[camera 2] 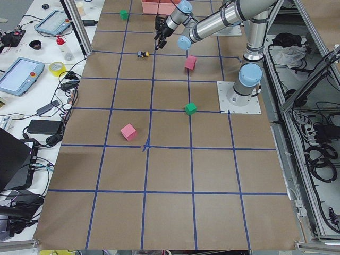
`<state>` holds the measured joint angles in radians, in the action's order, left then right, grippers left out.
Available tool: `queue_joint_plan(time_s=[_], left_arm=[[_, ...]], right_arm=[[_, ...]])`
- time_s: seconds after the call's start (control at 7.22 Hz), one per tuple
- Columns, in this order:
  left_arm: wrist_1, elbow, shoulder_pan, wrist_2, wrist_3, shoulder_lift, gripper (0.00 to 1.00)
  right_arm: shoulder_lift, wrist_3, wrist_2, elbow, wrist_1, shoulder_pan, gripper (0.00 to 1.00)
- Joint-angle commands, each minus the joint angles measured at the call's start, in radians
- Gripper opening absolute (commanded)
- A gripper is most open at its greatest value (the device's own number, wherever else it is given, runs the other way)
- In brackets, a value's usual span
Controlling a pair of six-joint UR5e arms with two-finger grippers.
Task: Align button upright
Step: 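Lower the left gripper over the lying button and close on its body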
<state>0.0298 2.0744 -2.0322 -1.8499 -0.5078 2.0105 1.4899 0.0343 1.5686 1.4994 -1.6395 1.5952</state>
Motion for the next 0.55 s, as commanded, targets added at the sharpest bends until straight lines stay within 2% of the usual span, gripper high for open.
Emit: queue_joint_plan(time_s=[0.0, 0.14, 0.42], left_arm=[[-0.062, -0.066, -0.054, -0.069, -0.008, 0.133, 0.98], [-0.062, -0.11, -0.055, -0.069, -0.008, 0.17, 0.97], [-0.159, -0.119, -0.055, -0.068, 0.037, 0.221, 0.94]], right_arm=[[0.003, 0.001, -0.004, -0.002, 0.0, 0.0, 1.0], [0.001, 0.001, -0.001, -0.001, 0.0, 0.0, 1.0], [-0.002, 0.001, -0.002, 0.005, 0.0, 0.0, 1.0]])
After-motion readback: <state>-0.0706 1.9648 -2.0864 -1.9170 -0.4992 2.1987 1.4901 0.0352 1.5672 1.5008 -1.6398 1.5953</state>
